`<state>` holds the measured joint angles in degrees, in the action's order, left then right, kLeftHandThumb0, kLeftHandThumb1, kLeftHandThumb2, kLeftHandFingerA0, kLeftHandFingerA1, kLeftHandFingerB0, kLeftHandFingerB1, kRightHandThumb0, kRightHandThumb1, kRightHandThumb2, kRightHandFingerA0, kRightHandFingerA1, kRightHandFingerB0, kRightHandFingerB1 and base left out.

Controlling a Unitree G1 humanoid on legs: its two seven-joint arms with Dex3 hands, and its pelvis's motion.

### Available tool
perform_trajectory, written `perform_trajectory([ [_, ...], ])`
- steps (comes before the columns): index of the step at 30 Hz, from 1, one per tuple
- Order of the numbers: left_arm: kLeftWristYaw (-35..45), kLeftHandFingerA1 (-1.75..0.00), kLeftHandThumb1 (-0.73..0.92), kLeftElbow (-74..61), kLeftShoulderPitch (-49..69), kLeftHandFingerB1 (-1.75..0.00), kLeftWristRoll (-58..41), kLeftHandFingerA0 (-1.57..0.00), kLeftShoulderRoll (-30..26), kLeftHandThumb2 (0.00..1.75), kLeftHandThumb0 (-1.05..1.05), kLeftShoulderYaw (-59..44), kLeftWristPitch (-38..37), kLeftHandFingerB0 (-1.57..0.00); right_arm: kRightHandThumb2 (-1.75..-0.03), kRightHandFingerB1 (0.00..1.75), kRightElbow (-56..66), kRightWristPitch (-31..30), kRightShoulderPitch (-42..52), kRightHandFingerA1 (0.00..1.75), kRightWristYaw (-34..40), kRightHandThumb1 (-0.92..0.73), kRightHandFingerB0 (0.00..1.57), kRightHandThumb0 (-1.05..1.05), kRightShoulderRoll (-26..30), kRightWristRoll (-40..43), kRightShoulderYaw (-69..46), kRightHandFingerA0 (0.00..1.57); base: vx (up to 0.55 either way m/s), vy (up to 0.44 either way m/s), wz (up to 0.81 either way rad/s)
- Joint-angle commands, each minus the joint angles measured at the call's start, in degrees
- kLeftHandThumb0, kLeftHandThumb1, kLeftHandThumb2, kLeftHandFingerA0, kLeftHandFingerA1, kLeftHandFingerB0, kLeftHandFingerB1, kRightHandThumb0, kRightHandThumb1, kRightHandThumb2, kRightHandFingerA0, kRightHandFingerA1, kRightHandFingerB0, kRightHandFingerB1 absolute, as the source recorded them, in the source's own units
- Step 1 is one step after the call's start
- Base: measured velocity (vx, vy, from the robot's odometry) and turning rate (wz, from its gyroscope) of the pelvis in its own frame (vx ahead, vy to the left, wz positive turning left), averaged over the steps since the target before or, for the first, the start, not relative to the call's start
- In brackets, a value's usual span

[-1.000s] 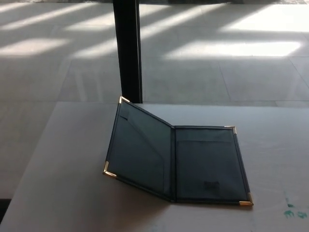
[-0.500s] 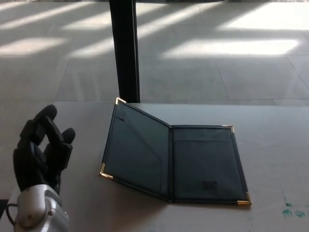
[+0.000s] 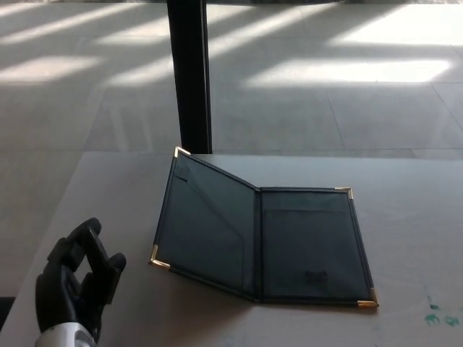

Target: The robot uses its left hand to push the cover of the diary kept in the middle of the desk to close it

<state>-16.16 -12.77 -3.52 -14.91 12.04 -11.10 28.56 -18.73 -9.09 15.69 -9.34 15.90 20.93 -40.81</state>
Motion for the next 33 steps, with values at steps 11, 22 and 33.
perform_trajectory([
  [11,-3.1,-0.51,0.92,4.0,-1.9,-0.44,-6.1,-0.27,7.7,0.79,-0.93,2.9,3.0,-0.2,-1.17,0.58,1.9,-1.5,0.0,0.66,1.5,-0.65,0.63,-0.93,0.3,1.3,0.3,0.95,0.0,0.0,0.0],
  [22,-7.0,-0.54,0.92,20.2,-17.6,-0.45,-9.5,-0.28,8.8,0.82,-0.91,-0.5,1.8,-0.18,-0.68,0.52,1.5,-1.2,0.5,0.62,1.1,-0.9,0.71,-1.0,0.4,1.4,0.8,0.99,0.0,0.0,0.0],
  [33,-7.2,-0.6,0.92,24.2,-16.2,-0.48,-14.3,-0.27,15.0,0.86,-0.92,-1.5,0.4,-0.18,-0.68,0.51,0.6,-1.2,-0.7,0.62,1.2,-0.9,0.71,-1.0,1.6,1.0,1.3,0.99,0.0,0.0,0.0],
])
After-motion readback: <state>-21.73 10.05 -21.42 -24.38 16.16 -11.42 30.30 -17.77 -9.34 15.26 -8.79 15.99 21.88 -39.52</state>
